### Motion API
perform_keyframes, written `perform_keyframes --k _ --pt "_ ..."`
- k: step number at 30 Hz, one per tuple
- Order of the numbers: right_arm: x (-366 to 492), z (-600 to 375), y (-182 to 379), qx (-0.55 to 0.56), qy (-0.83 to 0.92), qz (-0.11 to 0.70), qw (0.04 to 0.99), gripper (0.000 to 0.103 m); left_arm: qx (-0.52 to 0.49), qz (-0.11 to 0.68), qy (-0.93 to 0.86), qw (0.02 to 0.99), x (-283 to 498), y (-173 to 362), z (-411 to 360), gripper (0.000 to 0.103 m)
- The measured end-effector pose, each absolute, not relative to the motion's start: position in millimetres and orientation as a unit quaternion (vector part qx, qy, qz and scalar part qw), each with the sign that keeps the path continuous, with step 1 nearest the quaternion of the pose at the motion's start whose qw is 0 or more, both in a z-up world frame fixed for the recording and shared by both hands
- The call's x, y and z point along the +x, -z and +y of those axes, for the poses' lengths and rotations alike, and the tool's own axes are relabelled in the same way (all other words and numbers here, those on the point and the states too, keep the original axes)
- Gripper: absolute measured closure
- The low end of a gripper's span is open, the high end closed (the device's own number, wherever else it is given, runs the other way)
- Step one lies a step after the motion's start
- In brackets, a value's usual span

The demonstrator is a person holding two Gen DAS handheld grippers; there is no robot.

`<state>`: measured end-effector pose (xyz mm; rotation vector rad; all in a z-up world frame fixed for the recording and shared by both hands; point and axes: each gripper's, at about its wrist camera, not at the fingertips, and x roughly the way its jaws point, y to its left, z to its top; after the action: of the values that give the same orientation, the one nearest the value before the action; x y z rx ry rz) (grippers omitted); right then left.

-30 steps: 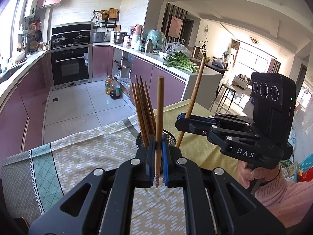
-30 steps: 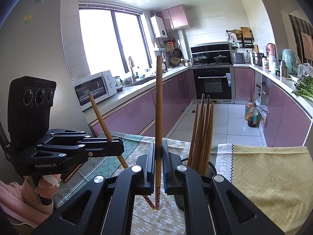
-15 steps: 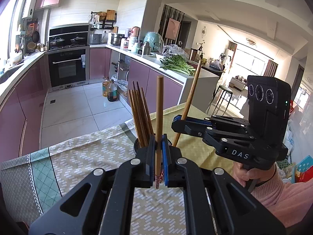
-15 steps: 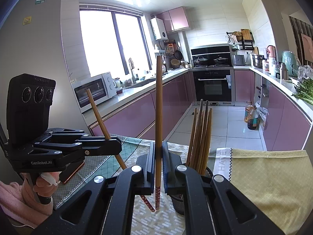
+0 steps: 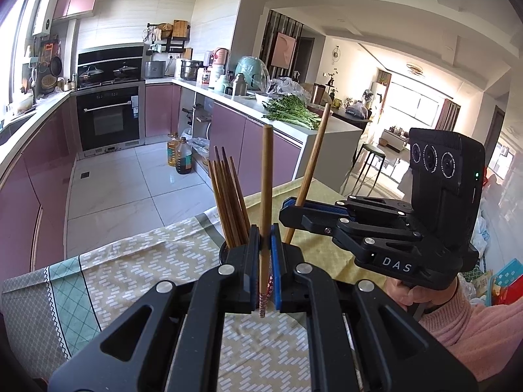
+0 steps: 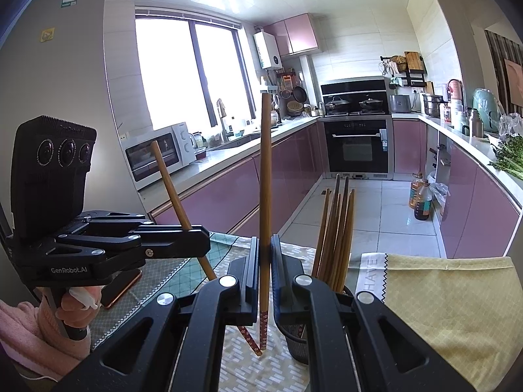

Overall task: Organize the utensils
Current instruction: 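Carry the left tool's chopstick over the mesh cup while the right tool follows, then lower the left tool's chopstick into the cup while the right tool lowers its own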

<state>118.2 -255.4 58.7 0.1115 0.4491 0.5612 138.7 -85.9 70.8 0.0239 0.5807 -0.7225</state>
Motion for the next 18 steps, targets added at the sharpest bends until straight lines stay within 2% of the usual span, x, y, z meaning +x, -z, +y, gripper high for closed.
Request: perform_keyframes --k 18 --pt "119.0 -262.7 -68.9 0.056 -0.267 0.200 0.941 0.097 -0.001 0.263 0.357 0.897 141.6 -77.6 -82.2 0.096"
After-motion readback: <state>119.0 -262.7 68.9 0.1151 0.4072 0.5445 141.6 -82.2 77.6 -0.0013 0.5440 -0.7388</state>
